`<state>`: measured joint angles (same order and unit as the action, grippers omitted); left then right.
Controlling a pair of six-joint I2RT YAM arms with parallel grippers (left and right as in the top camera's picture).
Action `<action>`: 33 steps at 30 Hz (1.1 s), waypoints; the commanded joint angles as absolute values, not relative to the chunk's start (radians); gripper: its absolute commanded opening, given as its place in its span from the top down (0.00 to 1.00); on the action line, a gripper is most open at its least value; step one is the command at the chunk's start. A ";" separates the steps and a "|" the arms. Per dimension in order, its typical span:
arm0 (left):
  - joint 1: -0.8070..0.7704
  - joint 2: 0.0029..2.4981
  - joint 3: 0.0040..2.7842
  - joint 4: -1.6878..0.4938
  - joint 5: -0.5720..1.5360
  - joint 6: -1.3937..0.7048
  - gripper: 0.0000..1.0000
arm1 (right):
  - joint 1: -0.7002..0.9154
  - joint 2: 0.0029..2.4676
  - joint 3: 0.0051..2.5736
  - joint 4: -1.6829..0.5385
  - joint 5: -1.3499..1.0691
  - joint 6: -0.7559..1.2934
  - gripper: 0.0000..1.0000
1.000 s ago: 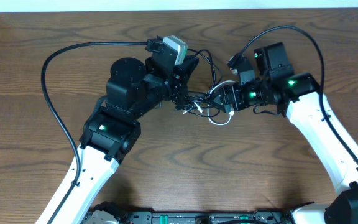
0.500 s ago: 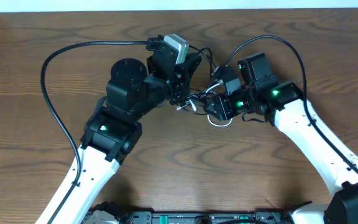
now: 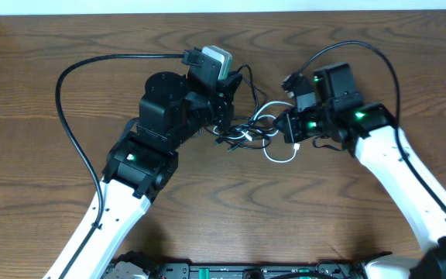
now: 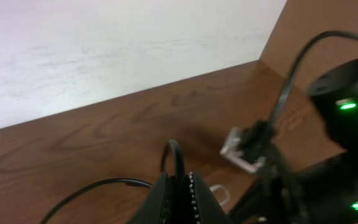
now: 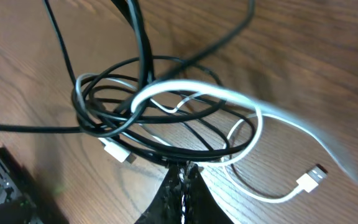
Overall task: Untangle cables
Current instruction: 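Move the right gripper to the cables held by the left and grasp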
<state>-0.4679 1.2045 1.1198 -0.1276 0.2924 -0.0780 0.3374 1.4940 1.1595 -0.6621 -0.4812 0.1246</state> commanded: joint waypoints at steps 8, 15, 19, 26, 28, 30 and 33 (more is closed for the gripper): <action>-0.471 1.201 1.145 -0.061 0.316 -0.088 0.92 | 0.383 1.491 1.155 -0.696 -0.485 0.036 0.32; -0.471 1.200 1.145 -0.055 0.358 -0.088 0.92 | 0.466 1.568 1.153 -0.587 -0.485 0.036 0.28; -0.471 1.198 1.145 -0.055 0.359 -0.092 0.92 | 0.500 1.628 1.153 -0.538 -0.410 0.036 0.28; -0.471 1.184 1.145 -0.043 0.377 -0.091 0.92 | 0.510 1.696 1.153 -0.493 -0.372 0.032 0.27; -0.471 1.182 1.145 -0.040 0.378 -0.091 0.93 | 0.511 1.705 1.153 -0.478 -0.372 0.025 0.27; -0.471 1.181 1.145 -0.040 0.377 -0.091 0.92 | 0.511 1.709 1.153 -0.460 -0.372 0.024 0.42; -0.471 1.182 1.145 -0.041 0.377 -0.091 0.92 | 0.511 1.710 1.153 -0.450 -0.373 0.030 0.99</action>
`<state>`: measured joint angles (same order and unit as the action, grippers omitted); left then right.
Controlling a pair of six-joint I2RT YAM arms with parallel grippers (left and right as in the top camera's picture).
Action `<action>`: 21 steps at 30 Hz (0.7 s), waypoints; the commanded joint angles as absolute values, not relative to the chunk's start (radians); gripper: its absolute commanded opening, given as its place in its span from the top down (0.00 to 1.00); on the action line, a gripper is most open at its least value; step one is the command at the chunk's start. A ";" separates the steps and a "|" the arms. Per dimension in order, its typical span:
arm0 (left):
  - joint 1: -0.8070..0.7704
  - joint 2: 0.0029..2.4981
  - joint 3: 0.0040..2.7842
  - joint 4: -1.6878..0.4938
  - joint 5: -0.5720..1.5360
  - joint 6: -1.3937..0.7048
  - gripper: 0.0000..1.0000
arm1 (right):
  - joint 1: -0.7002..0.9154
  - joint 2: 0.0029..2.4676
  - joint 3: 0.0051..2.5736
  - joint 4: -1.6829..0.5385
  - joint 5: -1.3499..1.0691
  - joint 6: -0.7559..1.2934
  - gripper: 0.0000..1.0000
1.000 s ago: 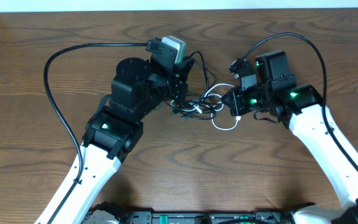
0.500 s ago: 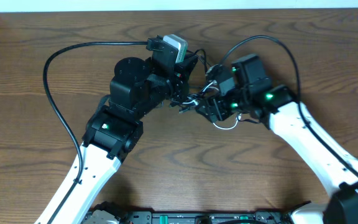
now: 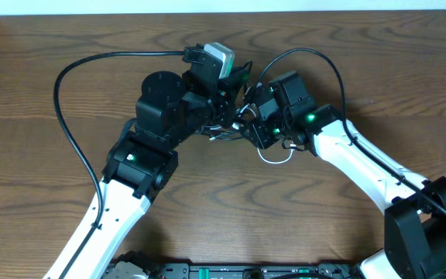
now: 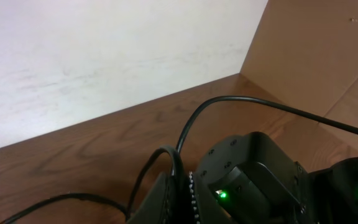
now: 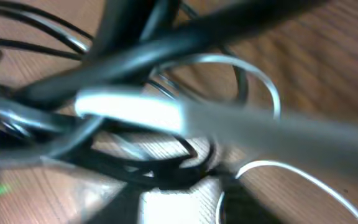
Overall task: Untangle cables
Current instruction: 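Move the right gripper to the cables held by the left and grasp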
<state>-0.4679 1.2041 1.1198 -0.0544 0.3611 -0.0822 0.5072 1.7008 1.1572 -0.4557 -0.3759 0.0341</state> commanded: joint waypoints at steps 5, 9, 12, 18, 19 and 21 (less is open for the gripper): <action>-0.471 1.182 1.145 -0.052 0.376 -0.091 0.92 | 0.509 1.708 1.153 -0.468 -0.376 0.030 0.99; -0.471 1.182 1.145 -0.067 0.374 -0.091 0.92 | 0.508 1.700 1.153 -0.476 -0.374 0.043 0.99; -0.471 1.182 1.145 -0.066 0.374 -0.091 0.92 | 0.505 1.700 1.153 -0.473 -0.364 0.043 0.80; -0.471 1.182 1.145 -0.067 0.403 -0.091 0.92 | 0.505 1.700 1.153 -0.472 -0.267 0.024 0.20; -0.471 1.182 1.145 -0.068 0.403 -0.091 0.93 | 0.505 1.700 1.153 -0.472 -0.264 0.025 0.18; -0.471 1.182 1.145 -0.070 0.404 -0.092 0.92 | 0.505 1.700 1.153 -0.471 -0.264 0.024 0.17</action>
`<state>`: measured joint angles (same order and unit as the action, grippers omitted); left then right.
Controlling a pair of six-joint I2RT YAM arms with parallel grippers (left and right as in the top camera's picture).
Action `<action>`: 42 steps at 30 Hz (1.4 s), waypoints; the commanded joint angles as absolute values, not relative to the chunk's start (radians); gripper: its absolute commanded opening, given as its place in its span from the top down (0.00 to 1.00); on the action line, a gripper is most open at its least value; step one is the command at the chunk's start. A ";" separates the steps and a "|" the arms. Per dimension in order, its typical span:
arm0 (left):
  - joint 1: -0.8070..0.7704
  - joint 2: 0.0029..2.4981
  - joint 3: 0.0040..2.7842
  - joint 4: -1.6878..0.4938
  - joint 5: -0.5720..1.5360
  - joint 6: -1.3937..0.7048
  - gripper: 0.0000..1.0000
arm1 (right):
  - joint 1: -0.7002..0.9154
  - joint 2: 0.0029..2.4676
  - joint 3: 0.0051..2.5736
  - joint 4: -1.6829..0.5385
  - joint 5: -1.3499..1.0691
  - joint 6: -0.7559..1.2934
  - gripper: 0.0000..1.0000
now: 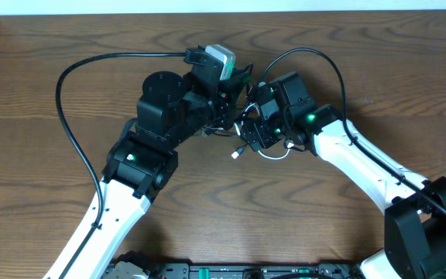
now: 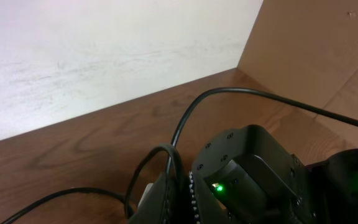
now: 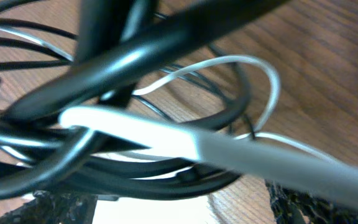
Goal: Untangle cables
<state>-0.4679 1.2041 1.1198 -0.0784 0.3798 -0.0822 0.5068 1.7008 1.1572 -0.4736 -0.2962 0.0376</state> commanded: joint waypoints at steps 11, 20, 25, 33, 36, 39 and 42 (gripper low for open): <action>-0.471 1.180 1.145 -0.061 0.437 -0.145 0.92 | 0.513 1.702 1.153 -0.405 -0.268 0.010 0.18; -0.471 1.179 1.145 -0.002 0.479 -0.186 0.92 | 0.519 1.704 1.149 -0.379 -0.294 -0.009 0.66; -0.471 1.180 1.145 -0.004 0.479 -0.186 0.92 | 0.519 1.704 1.149 -0.368 -0.352 -0.009 0.99; -0.471 1.185 1.145 -0.126 0.265 -0.153 0.92 | 0.496 1.666 1.149 -0.482 -0.377 0.031 0.99; -0.470 1.197 1.145 -0.187 0.180 -0.128 0.92 | 0.484 1.595 1.149 -0.518 -0.376 0.001 0.99; -0.468 1.216 1.141 -0.209 0.169 -0.128 0.92 | 0.472 1.493 1.149 -0.543 -0.355 -0.002 0.99; -0.468 1.242 1.134 -0.210 0.170 -0.128 0.92 | 0.460 1.380 1.150 -0.562 -0.311 -0.001 0.99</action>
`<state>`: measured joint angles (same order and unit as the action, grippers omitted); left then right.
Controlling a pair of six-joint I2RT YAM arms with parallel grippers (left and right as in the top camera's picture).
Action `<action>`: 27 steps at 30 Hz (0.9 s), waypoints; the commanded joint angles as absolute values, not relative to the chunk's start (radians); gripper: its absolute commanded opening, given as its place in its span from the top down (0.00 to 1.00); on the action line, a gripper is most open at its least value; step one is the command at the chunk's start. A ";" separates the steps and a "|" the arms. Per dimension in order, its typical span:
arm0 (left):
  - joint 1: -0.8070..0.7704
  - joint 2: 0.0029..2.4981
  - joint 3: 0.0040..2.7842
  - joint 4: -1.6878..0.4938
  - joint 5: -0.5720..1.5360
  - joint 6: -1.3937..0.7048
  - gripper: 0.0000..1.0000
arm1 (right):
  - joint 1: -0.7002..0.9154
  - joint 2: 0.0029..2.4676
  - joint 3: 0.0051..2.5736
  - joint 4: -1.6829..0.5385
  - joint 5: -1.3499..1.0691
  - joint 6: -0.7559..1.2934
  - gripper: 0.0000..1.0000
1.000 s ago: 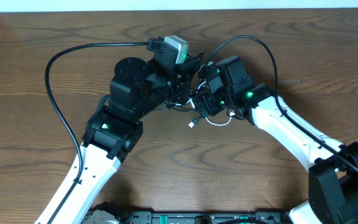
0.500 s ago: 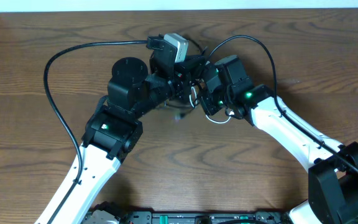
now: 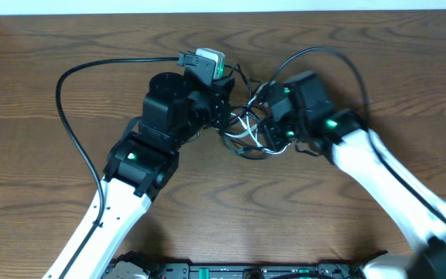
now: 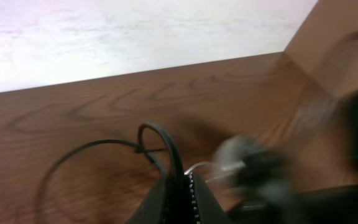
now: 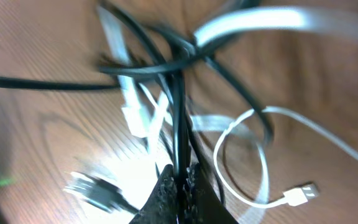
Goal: Untangle cables
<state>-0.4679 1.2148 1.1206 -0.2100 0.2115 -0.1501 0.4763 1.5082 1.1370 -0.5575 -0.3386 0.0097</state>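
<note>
A tangle of black and white cables [image 3: 246, 133] lies on the wooden table between my two grippers. My left gripper [image 3: 224, 116] sits at its left side; in the left wrist view the left gripper [image 4: 180, 182] is shut on a black cable [image 4: 161, 138] that loops up from its jaws. My right gripper [image 3: 271, 132] is at the tangle's right side. In the right wrist view the right gripper [image 5: 180, 173] is shut on another black cable [image 5: 178, 112]. A white USB plug [image 5: 299, 194] and a blurred black plug [image 5: 95, 190] lie near it.
The left arm's thick camera cable [image 3: 63, 116] loops over the table's left half. A brown cardboard wall [image 4: 344, 37] stands at the far right corner and a white wall [image 4: 104, 31] runs behind the table's back edge.
My right gripper, then open wide round the tangle, is now shut on a black cable and sits a little further right. The left gripper, still shut, has turned slightly.
My right gripper was shut at the tangle's right side, apart from the left gripper. Then it was pressed in close beside the left gripper. Then it stood open among the strands, and now it grips a black cable. The left gripper held its black cable throughout.
</note>
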 commanded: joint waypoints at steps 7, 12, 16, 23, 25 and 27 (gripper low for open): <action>-0.468 1.360 1.134 -0.266 0.171 -0.128 0.92 | 0.410 1.138 1.150 -0.649 -0.141 0.051 0.99; -0.465 1.454 1.134 -0.316 0.171 -0.128 0.92 | 0.304 1.016 1.150 -0.679 -0.091 0.056 0.99; -0.447 1.502 1.134 -0.327 0.171 -0.128 0.92 | 0.181 0.958 1.150 -0.706 -0.088 0.074 0.99; -0.306 1.520 1.134 -0.355 0.122 -0.129 0.92 | -0.049 0.950 1.150 -0.770 -0.089 0.075 0.99; -0.230 1.514 1.134 -0.367 0.122 -0.141 0.92 | -0.108 0.961 1.150 -0.781 -0.089 0.102 0.99; -0.149 1.506 1.134 -0.378 0.124 -0.183 0.92 | -0.157 0.978 1.150 -0.780 -0.110 0.115 0.99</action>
